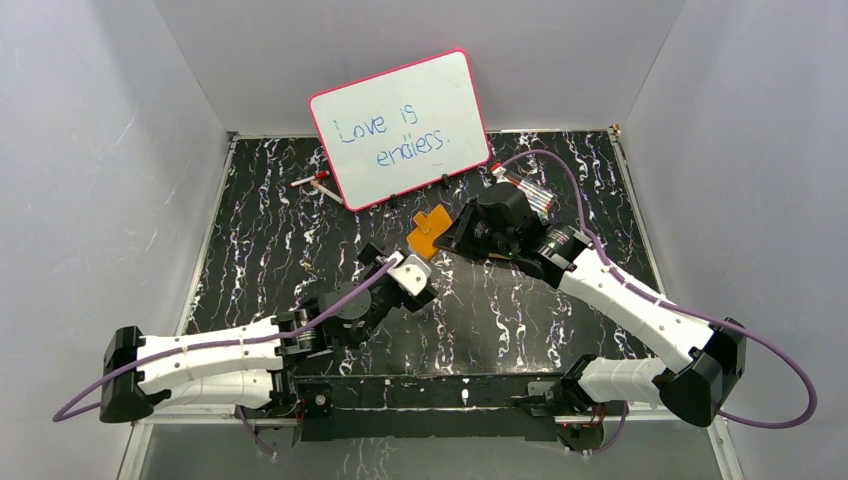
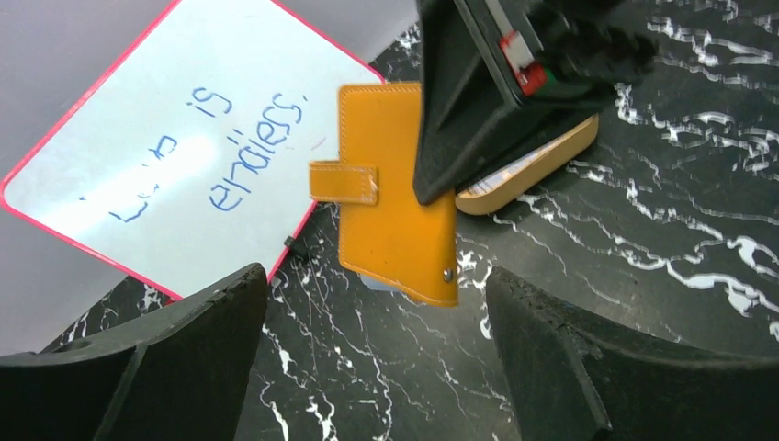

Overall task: Put the credit cards into the card holder
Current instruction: Pick up the card holder from the center of the board.

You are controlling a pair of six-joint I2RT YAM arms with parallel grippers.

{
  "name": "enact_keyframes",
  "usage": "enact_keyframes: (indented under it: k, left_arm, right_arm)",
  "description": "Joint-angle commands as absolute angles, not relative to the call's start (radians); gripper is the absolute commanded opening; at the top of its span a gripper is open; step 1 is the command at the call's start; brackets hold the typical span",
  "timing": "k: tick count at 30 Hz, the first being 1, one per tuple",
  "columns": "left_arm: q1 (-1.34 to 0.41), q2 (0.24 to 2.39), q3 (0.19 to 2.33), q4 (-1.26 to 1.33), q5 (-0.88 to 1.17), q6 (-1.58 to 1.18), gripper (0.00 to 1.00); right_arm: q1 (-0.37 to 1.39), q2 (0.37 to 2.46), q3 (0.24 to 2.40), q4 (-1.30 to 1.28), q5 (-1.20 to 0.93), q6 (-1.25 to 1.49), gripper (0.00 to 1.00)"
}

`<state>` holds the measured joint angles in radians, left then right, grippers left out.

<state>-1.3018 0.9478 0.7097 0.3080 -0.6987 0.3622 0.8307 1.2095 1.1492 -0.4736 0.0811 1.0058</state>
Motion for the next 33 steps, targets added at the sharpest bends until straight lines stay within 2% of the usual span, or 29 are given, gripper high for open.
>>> enact_keyframes:
  k: [1, 8, 13, 19, 26, 27, 30, 33]
  left_arm:
    - [-1.305, 0.978, 0.711, 0.232, -0.670, 0.348, 0.86]
    - [-1.305, 1.080, 0.723, 0.282, -0.679, 0.361, 0.86]
    - [-1.300, 1.148, 0.721, 0.378, -0.746, 0.418, 0.76]
    - [-1.270, 1.197, 0.735, 0.417, -0.765, 0.445, 0.52]
    - [-1.249, 1.215, 0.736, 0.416, -0.795, 0.412, 0.01]
    - [-1.245, 1.205, 0.731, 0.412, -0.796, 0.389, 0.00]
    - [-1.235, 1.154, 0.708, 0.365, -0.782, 0.281, 0.00]
    - [-1.232, 1.110, 0.691, 0.300, -0.774, 0.154, 0.00]
  right_arm:
    - [0.825, 1.182, 1.167, -0.431, 0.066, 1.009, 0.00]
    - [0.825, 1.192, 1.181, -0.425, 0.047, 1.018, 0.00]
    - [0.825, 1.190, 1.177, -0.421, 0.033, 1.023, 0.00]
    - [0.825, 1.183, 1.170, -0.416, 0.017, 1.032, 0.00]
    - [0.825, 1.166, 1.172, -0.415, 0.007, 1.002, 0.00]
    - [0.825, 1.158, 1.175, -0.424, 0.006, 0.982, 0.11]
    - [0.825, 1.115, 1.175, -0.456, 0.024, 0.922, 0.55]
    - [0.825, 1.056, 1.152, -0.473, 0.037, 0.861, 0.85]
